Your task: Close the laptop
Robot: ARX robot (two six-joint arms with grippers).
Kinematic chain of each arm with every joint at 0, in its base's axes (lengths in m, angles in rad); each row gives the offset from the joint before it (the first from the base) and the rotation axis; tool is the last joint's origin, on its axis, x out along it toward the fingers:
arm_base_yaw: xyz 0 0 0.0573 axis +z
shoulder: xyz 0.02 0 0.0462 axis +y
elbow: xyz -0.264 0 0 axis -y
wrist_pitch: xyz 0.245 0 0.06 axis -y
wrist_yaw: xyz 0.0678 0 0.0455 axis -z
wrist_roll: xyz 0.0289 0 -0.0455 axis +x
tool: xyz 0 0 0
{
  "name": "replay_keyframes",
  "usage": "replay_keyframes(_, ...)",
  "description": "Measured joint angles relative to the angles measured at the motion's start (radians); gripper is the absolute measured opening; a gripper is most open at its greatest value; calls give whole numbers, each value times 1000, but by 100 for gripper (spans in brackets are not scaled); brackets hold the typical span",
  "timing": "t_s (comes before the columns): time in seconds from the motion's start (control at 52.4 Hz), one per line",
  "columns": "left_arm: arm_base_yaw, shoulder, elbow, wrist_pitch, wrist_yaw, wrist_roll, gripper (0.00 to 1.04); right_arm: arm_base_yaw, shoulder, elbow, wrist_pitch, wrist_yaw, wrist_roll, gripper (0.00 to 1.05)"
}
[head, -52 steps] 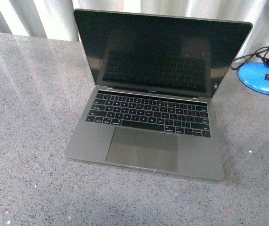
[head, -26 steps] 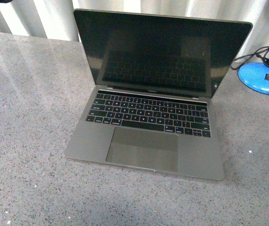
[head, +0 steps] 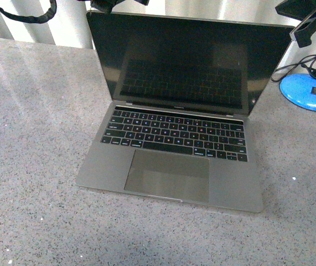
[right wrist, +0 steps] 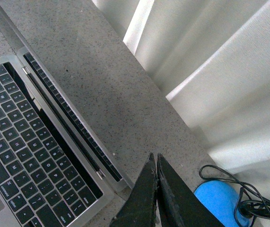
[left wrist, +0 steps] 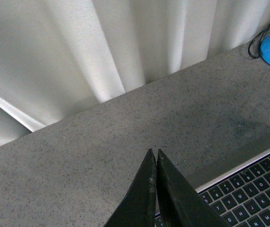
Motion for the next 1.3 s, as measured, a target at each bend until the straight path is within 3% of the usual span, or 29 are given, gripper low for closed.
replay_keyframes(0.439, -1, 56, 57, -49, 21, 30, 4, 29, 76, 82, -10, 4, 10, 1)
replay_keyframes(1.297, -6, 60, 15, -11, 19, 3, 4, 29, 71, 16, 18, -1, 26, 1)
